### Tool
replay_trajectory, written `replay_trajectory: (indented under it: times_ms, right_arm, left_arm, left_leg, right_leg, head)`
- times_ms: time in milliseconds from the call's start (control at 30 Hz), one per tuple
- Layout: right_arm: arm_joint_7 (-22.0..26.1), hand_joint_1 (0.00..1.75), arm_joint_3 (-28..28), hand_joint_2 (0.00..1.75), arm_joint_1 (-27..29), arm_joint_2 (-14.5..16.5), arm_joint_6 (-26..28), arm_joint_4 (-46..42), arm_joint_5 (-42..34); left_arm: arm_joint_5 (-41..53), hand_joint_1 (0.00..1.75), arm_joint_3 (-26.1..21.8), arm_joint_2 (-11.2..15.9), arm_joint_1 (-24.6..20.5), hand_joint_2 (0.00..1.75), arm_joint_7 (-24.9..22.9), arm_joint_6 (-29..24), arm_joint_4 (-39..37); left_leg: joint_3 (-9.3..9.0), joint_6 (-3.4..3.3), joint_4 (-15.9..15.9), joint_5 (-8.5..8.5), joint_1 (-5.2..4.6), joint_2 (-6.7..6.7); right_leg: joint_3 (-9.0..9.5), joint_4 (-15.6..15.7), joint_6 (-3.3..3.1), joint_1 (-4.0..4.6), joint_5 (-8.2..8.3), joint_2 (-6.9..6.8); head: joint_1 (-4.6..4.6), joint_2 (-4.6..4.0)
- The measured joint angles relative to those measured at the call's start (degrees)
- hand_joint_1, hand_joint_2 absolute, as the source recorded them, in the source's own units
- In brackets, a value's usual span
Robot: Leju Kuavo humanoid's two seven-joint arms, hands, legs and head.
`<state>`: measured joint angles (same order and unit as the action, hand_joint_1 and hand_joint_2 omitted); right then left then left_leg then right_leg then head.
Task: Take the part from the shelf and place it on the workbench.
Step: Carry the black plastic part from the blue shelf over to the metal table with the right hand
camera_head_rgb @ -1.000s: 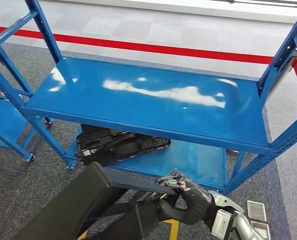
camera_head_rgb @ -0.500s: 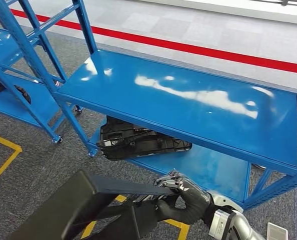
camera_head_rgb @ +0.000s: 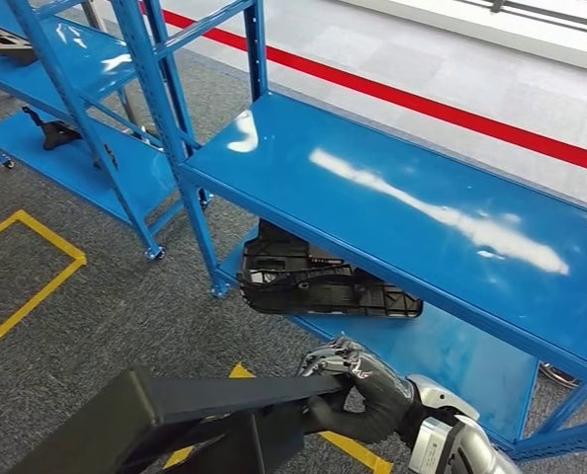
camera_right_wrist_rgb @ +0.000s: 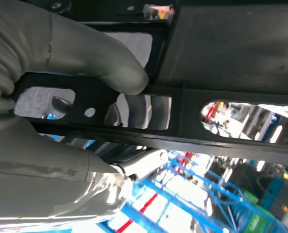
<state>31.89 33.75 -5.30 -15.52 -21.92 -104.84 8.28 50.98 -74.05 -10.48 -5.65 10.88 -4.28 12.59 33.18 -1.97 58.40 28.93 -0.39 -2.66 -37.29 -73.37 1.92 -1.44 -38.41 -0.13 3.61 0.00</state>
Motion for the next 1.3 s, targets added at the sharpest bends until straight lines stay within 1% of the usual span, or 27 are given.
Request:
replay_trajectory:
  times_ms: [33,100,167,233,267,300,367,433,467,500,533,600,667,733,767,833,900,933,967,1000,1033,1100,1133,1167,1233,1267,1300]
  right_arm:
    - [0.18,1.75,0.16,1.75,-0.24,0.01,-0.02,0.09,-0.07]
    - [0.58,1.75,0.57,1.75,-0.86,0.08,-0.1,0.42,-0.31]
    - [0.85,1.75,0.89,1.75,-1.25,0.21,-0.18,0.78,-0.55]
    - [1.09,1.75,1.11,1.75,-1.61,0.4,-0.08,1.06,-0.68]
    - [1.22,1.75,1.2,1.75,-1.82,0.52,0.01,1.18,-0.71]
    - [1.37,1.75,1.29,1.75,-1.96,0.64,0.08,1.27,-0.73]
    - [1.6,1.75,1.4,1.75,-1.99,0.79,0.14,1.49,-0.73]
    - [1.75,1.75,1.56,1.75,-1.95,0.82,0.18,1.8,-0.68]
    - [1.79,1.75,1.67,1.75,-1.95,0.83,0.26,1.95,-0.65]
    - [1.81,1.75,1.79,1.75,-1.94,0.84,0.41,2.04,-0.59]
    - [1.85,1.75,1.92,1.75,-1.95,0.86,0.62,2.1,-0.53]
    - [1.91,1.75,2.13,1.75,-1.95,0.94,1.12,2.11,-0.36]
    - [1.96,1.75,2.31,1.75,-1.87,1.05,1.53,2.11,-0.11]
    - [1.98,1.75,2.54,1.75,-1.8,1.26,1.87,2.1,0.17]
    - [1.98,1.75,2.64,1.75,-1.8,1.38,1.97,2.11,0.26]
    - [2.04,1.75,2.78,1.75,-1.72,1.54,2.08,2.12,0.27]
    - [2.12,1.75,2.94,1.75,-1.38,1.56,2.1,2.22,0.27]
    - [2.12,1.75,3.06,1.75,-1.16,1.56,2.1,2.33,0.28]
    - [2.12,1.75,3.22,1.75,-0.99,1.57,2.09,2.45,0.29]
    - [2.12,1.75,3.41,1.75,-0.9,1.58,2.08,2.56,0.3]
    - [2.12,1.75,3.59,1.75,-0.87,1.6,2.07,2.66,0.29]
    - [2.12,1.75,3.85,1.75,-0.95,1.66,2.05,2.78,0.27]
    - [2.12,1.75,3.95,1.75,-0.99,1.73,2.04,2.82,0.24]
    - [2.12,1.75,4.02,1.75,-1.05,1.79,2.03,2.86,0.22]
    - [2.12,1.75,4.15,1.75,-1.29,2.01,1.99,2.92,0.17]
    - [2.13,1.75,4.19,1.75,-1.47,2.15,1.97,2.93,0.16]
    - [2.14,1.75,4.21,1.75,-1.62,2.33,1.98,2.93,0.13]
  left_arm:
    - [-0.14,0.0,0.0,0.01,-0.02,1.75,0.34,0.01,0.0]
    - [-0.34,0.0,0.0,0.08,-0.18,1.75,0.93,0.08,0.0]
    - [-0.41,0.0,0.0,0.22,-0.28,1.75,1.35,0.13,0.0]
    - [-0.42,0.0,0.0,0.49,-0.12,1.75,1.59,0.05,0.0]
    - [-0.37,0.0,0.0,0.62,-0.04,1.75,1.65,-0.07,0.0]
    - [-0.32,0.0,0.01,0.8,-0.08,1.75,1.68,-0.27,0.0]
    - [-0.24,0.0,0.01,1.17,-0.39,1.75,1.72,-0.6,0.0]
    - [-0.25,0.0,0.0,1.5,-0.57,1.75,1.82,-0.6,0.0]
    - [-0.24,0.0,0.01,1.6,-0.53,1.75,1.91,-0.52,0.0]
    - [-0.15,0.0,0.02,1.7,-0.45,1.75,2.03,-0.4,0.0]
    - [0.0,0.0,0.05,1.8,-0.39,1.75,2.15,-0.29,0.0]
    - [0.51,0.0,0.18,1.97,-0.45,1.75,2.32,-0.09,0.0]
    - [0.94,0.0,0.41,2.14,-0.62,1.75,2.3,-0.1,0.0]
    - [1.25,0.0,0.62,2.41,-0.5,1.75,2.14,-0.35,0.0]
    - [1.36,0.0,0.69,2.57,-0.34,1.75,2.03,-0.54,0.0]
    - [1.45,0.0,0.76,2.82,-0.31,1.75,1.77,-0.9,0.0]
    - [1.45,0.0,0.84,2.98,-0.54,1.75,1.56,-1.14,0.0]
    - [1.45,0.0,0.88,3.05,-0.61,1.75,1.51,-1.2,0.0]
    - [1.45,0.0,0.91,3.08,-0.58,1.75,1.48,-1.22,0.0]
    - [1.45,0.0,0.93,3.11,-0.52,1.75,1.48,-1.22,0.0]
    - [1.45,0.0,0.95,3.13,-0.48,1.75,1.48,-1.24,0.0]
    - [1.46,0.0,0.98,3.14,-0.5,1.75,1.5,-1.24,0.0]
    - [1.49,0.0,1.01,3.17,-0.55,1.75,1.51,-1.25,0.0]
    - [1.54,0.0,1.05,3.2,-0.56,1.75,1.52,-1.25,0.0]
    - [1.71,0.0,1.13,3.27,-0.37,1.75,1.5,-1.22,0.0]
    - [1.81,0.0,1.17,3.29,-0.22,1.75,1.49,-1.2,0.0]
    - [1.93,0.0,1.27,3.31,-0.13,1.75,1.48,-1.18,0.0]
  left_leg:
    - [-0.08,0.1,0.15,0.07,0.03,-0.85]
    - [0.24,0.51,0.8,0.32,0.09,-2.5]
    - [0.95,1.08,1.32,0.37,0.26,-3.97]
    - [1.36,1.57,1.35,0.24,0.49,-5.17]
    - [1.54,1.81,1.66,0.45,0.45,-4.57]
    - [2.1,2.1,2.77,1.15,0.39,-3.2]
    - [4.93,2.79,8.41,4.03,0.37,0.49]
    - [8.63,3.31,15.47,6.62,0.7,1.88]
    - [9.48,3.42,16.95,6.62,0.84,2.06]
    - [9.16,3.44,16.17,5.54,0.94,2.23]
    - [7.71,3.34,13.19,3.6,0.96,2.65]
    - [3.83,2.92,5.5,0.27,0.56,4.88]
    - [2.13,2.42,1.98,-0.4,-0.04,6.56]
    - [2.12,1.84,1.74,-0.2,-0.32,5.85]
    - [1.98,1.5,1.45,-0.3,-0.24,5.26]
    - [1.59,0.76,0.82,-0.58,0.07,4.14]
    - [1.46,0.27,0.65,-0.63,0.17,2.78]
    - [1.44,0.15,0.67,-0.59,0.1,1.97]
    - [1.37,0.09,0.69,-0.54,0.04,1.15]
    - [1.26,0.08,0.73,-0.48,0.0,0.31]
    - [1.09,0.13,0.79,-0.39,-0.01,-0.56]
    - [0.85,0.47,1.12,-0.04,-0.05,-2.26]
    - [0.91,0.73,1.32,0.11,-0.03,-3.05]
    - [1.05,1.02,1.45,0.2,0.05,-3.72]
    - [1.35,1.68,1.41,0.15,0.35,-4.91]
    - [1.42,2.0,1.48,0.26,0.41,-4.67]
    - [1.73,2.33,2.09,0.7,0.38,-3.59]
  right_leg:
    - [1.24,3.31,0.04,-0.06,2.41,0.47]
    - [3.95,10.35,-0.04,-0.35,5.85,3.38]
    - [4.89,13.13,-0.35,-0.42,6.46,5.25]
    - [5.02,13.33,-0.85,-0.31,6.51,4.07]
    - [5.18,13.43,-1.18,-0.37,6.53,3.32]
    - [5.34,13.53,-1.46,-0.46,6.52,2.44]
    - [5.58,13.63,-1.91,-0.51,6.35,0.54]
    - [5.69,13.62,-2.04,-0.47,6.11,-1.36]
    - [5.8,13.62,-2.02,-0.47,5.97,-2.22]
    - [5.98,13.62,-1.97,-0.47,5.8,-3.05]
    - [6.26,13.62,-1.87,-0.47,5.59,-3.84]
    - [6.88,13.64,-1.51,-0.36,5.1,-5.23]
    - [7.29,13.77,-0.94,-0.17,4.72,-6.35]
    - [7.79,14.19,-0.32,-0.08,4.52,-7.46]
    - [8.09,14.2,-0.05,-0.13,4.23,-7.14]
    - [7.32,11.83,0.12,-0.21,2.39,-4.23]
    - [3.67,4.8,-0.08,-0.19,-0.87,-0.95]
    - [1.51,1.15,-0.14,-0.11,-1.99,-0.38]
    - [-0.09,-1.09,-0.16,-0.04,-2.06,-0.17]
    - [-0.66,-1.09,-0.19,0.03,-0.89,-0.06]
    - [-0.13,1.19,-0.22,0.06,1.32,0.21]
    - [2.46,8.59,-0.38,-0.07,5.84,2.24]
    - [3.5,11.3,-0.47,-0.14,7.0,3.31]
    - [4.05,12.7,-0.63,-0.14,7.32,4.07]
    - [4.28,13.03,-1.14,0.03,7.1,3.65]
    - [4.4,13.18,-1.51,0.04,7.14,3.01]
    - [4.55,13.33,-1.88,0.01,7.17,2.32]
  head:
    - [0.0,0.0]
    - [0.02,0.0]
    - [0.04,0.0]
    - [0.04,0.0]
    - [0.07,0.0]
    - [0.11,0.0]
    - [0.21,0.0]
    - [0.22,0.0]
    - [0.22,0.0]
    - [0.22,0.0]
    - [0.22,0.0]
    - [0.22,0.0]
    - [0.21,0.0]
    - [0.2,0.0]
    - [0.19,0.0]
    - [0.13,0.0]
    - [0.04,0.0]
    - [0.01,0.0]
    - [0.01,0.0]
    - [0.01,0.0]
    - [0.01,0.0]
    - [0.01,0.0]
    - [0.02,0.0]
    - [0.03,0.0]
    - [0.04,0.0]
    - [0.04,0.0]
    - [0.05,0.0]
